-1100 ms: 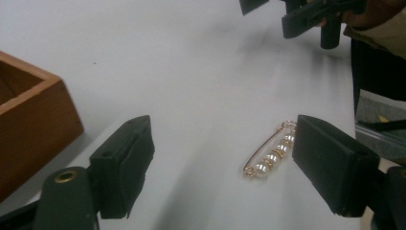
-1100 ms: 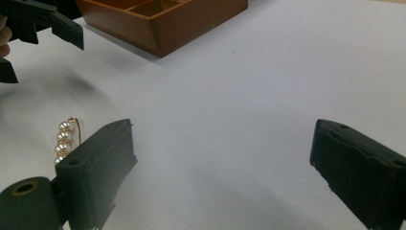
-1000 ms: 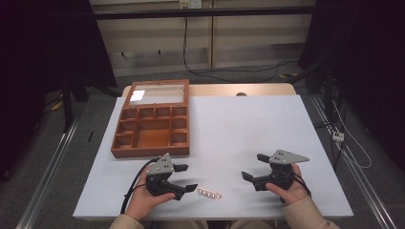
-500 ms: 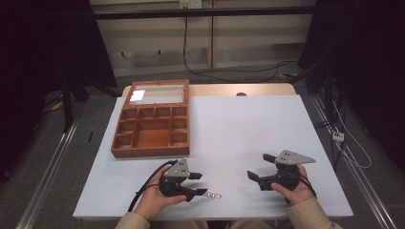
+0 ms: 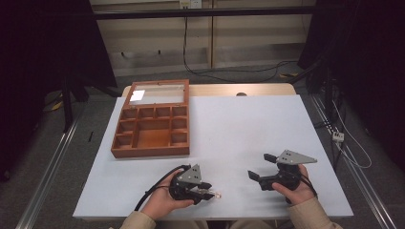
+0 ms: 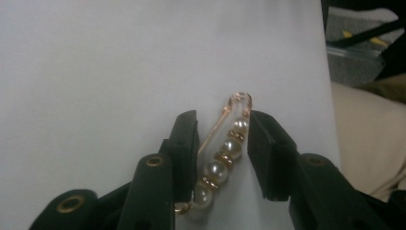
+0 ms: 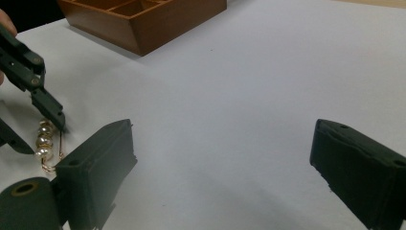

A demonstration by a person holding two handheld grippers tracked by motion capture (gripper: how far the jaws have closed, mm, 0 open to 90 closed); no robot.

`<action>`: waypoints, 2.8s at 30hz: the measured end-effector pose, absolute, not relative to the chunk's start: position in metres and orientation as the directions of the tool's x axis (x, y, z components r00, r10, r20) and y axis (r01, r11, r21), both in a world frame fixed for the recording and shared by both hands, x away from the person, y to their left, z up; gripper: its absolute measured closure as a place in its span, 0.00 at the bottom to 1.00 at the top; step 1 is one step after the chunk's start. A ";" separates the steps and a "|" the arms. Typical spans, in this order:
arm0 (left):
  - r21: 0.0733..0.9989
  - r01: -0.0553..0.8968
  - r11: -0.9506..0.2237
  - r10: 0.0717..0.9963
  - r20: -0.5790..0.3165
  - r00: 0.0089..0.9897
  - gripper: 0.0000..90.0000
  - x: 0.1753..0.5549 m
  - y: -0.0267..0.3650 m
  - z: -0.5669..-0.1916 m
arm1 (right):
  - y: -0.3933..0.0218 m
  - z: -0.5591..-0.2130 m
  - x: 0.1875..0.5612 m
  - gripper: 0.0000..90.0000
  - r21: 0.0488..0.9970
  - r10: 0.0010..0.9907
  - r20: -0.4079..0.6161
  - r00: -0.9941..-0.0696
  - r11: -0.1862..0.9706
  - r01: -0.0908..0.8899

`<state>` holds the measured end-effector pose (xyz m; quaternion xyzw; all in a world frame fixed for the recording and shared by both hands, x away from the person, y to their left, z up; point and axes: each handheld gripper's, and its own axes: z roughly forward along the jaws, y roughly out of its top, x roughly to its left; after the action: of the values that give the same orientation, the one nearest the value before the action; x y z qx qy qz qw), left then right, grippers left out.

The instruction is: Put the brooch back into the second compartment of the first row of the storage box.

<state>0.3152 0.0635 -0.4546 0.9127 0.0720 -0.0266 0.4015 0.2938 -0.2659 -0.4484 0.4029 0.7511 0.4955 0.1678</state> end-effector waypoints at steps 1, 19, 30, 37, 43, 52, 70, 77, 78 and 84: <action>0.728 0.160 -0.667 0.115 -0.112 0.987 0.73 0.316 0.064 -0.454 | -0.266 -0.448 0.294 0.09 0.880 0.771 0.148 -0.619 0.183 0.438; 0.707 0.364 -0.606 0.310 -0.211 0.927 0.89 0.326 0.070 -0.444 | -0.266 -0.451 0.295 0.09 0.874 0.770 0.147 -0.620 0.193 0.446; 0.708 0.452 -0.543 0.389 -0.264 0.882 0.89 0.340 0.092 -0.426 | -0.266 -0.450 0.295 0.09 0.874 0.769 0.149 -0.622 0.192 0.446; 0.716 0.482 -0.505 0.417 -0.287 0.863 0.89 0.350 0.106 -0.417 | -0.266 -0.451 0.294 0.09 0.874 0.768 0.149 -0.622 0.192 0.446; 0.710 0.493 -0.503 0.433 -0.286 0.855 0.89 0.355 0.113 -0.413 | -0.266 -0.451 0.295 0.09 0.873 0.768 0.147 -0.623 0.196 0.447; 0.702 0.509 -0.498 0.459 -0.285 0.842 0.89 0.364 0.126 -0.402 | -0.265 -0.451 0.294 0.09 0.873 0.765 0.144 -0.628 0.201 0.445; 0.702 0.523 -0.483 0.500 -0.270 0.823 0.89 0.383 0.141 -0.379 | -0.265 -0.451 0.294 0.09 0.871 0.764 0.144 -0.629 0.203 0.447; 0.702 0.533 -0.472 0.521 -0.266 0.811 0.89 0.389 0.147 -0.371 | -0.264 -0.451 0.294 0.09 0.872 0.762 0.143 -0.632 0.206 0.445; 0.704 0.536 -0.467 0.522 -0.270 0.809 0.89 0.390 0.148 -0.370 | -0.264 -0.451 0.294 0.09 0.871 0.762 0.143 -0.631 0.205 0.446; 0.705 0.548 -0.450 0.531 -0.282 0.799 0.89 0.396 0.151 -0.365 | -0.264 -0.451 0.294 0.09 0.872 0.762 0.143 -0.632 0.205 0.444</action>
<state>0.3956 0.1512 -0.3648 0.8515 0.3166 -0.0102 0.4178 0.2942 -0.2643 -0.4508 0.3971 0.7590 0.4899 0.1621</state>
